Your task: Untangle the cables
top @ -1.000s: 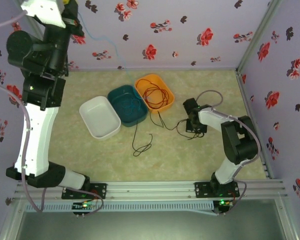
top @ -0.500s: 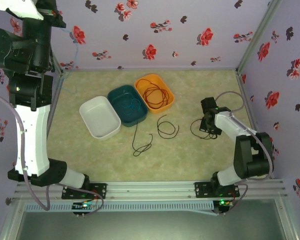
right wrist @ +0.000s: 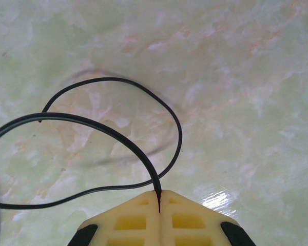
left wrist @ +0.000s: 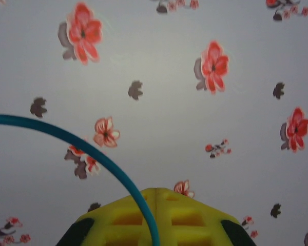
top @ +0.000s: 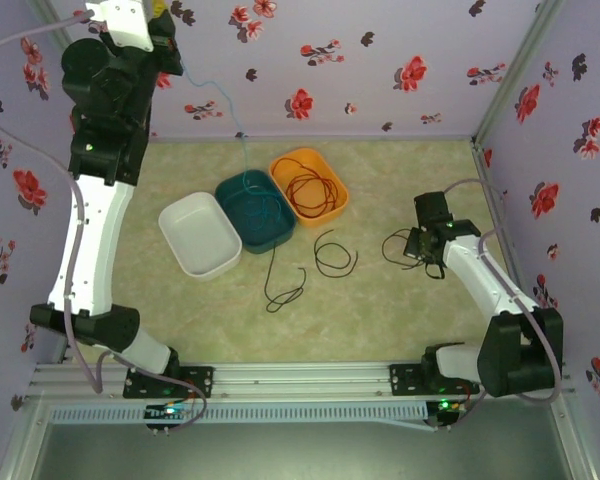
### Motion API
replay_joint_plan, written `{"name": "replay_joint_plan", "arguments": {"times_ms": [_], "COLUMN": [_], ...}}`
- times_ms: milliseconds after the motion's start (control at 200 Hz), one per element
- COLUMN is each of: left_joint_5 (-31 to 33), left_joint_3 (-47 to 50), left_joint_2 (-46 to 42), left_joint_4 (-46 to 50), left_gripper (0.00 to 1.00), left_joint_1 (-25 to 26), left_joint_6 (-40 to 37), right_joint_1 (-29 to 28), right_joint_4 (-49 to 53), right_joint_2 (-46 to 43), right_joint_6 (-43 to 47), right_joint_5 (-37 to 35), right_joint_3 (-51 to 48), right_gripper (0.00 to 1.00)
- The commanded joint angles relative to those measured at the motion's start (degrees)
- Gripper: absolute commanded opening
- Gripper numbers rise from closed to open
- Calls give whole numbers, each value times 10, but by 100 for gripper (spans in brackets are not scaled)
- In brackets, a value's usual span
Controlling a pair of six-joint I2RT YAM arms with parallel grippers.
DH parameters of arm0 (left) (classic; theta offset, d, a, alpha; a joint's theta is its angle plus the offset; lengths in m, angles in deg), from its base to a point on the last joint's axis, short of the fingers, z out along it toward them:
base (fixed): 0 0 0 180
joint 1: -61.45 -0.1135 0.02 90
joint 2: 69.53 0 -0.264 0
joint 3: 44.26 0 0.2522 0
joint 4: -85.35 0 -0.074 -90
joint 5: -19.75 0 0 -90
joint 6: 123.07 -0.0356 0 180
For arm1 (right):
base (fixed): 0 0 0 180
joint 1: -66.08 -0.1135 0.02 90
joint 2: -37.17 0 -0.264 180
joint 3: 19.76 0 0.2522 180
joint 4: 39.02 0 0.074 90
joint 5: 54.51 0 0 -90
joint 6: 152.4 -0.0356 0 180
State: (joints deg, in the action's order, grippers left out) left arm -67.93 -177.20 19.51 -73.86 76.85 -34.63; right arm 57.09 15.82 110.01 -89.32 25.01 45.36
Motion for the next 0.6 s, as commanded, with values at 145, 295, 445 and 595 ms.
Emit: {"name": "replay_joint_plan", "arguments": {"times_ms": [145,295,445,595], "left_joint_5": [-20,-28,-28,-32], "left_joint_3": [65,101,120,136], "left_joint_2": [-5,-4,-5,-7], "left_joint_4": [-34,-49,-55,-59], "left_gripper": [0,0,0,0], "left_joint_1": [-4,-4,-4,-4], "left_joint_6": [31,48,46,45], "right_joint_1": [2,2,2,2], "right_joint_4": [5,-3,-8,-13], "right_joint_2": [-3,1,1,1], "right_joint_6": [10,9,9,8], "right_joint_5": [13,22,28,34], "right_joint_3": [0,-3,-7,-11], "right_gripper": [0,0,0,0]}}
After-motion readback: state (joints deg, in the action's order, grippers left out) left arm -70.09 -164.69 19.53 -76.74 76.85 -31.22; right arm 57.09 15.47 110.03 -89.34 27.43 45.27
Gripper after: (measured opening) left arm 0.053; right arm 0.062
